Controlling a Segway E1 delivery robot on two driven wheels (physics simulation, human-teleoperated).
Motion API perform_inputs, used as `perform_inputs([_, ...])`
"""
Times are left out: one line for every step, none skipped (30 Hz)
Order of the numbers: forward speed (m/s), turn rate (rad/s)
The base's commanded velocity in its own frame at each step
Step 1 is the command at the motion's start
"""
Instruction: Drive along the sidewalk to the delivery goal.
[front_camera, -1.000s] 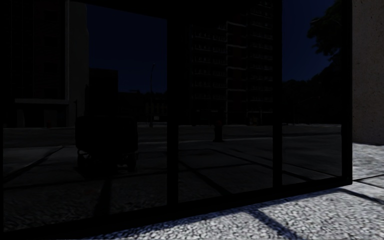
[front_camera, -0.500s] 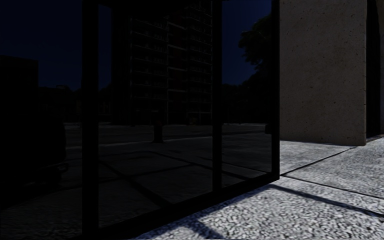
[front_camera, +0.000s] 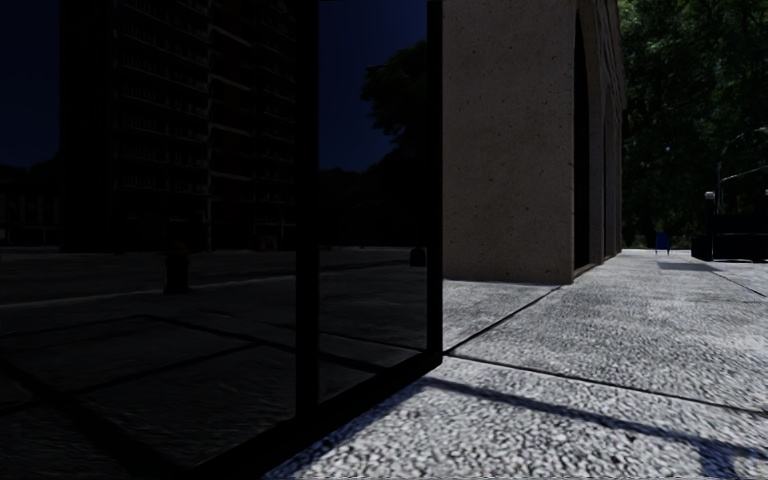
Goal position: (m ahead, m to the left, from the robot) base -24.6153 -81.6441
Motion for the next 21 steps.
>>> perform_inputs([0.77, -0.70])
perform_inputs([0.77, -0.70])
perform_inputs([0.77, -0.70])
perform_inputs([0.77, -0.70])
perform_inputs([0.77, -0.70])
perform_inputs([0.77, -0.70])
perform_inputs([0.77, -0.70])
perform_inputs([0.77, -0.70])
perform_inputs([0.77, -0.70])
perform_inputs([0.77, -0.70])
perform_inputs([0.77, -0.70])
perform_inputs([0.77, -0.70])
perform_inputs([0.77, -0.70])
perform_inputs([0.77, -0.70])
perform_inputs([0.77, -0.70])
perform_inputs([0.77, -0.70])
perform_inputs([0.78, -0.68])
perform_inputs([0.78, -0.54])
perform_inputs([0.78, -0.48])
perform_inputs([0.78, -0.48])
perform_inputs([0.78, -0.02])
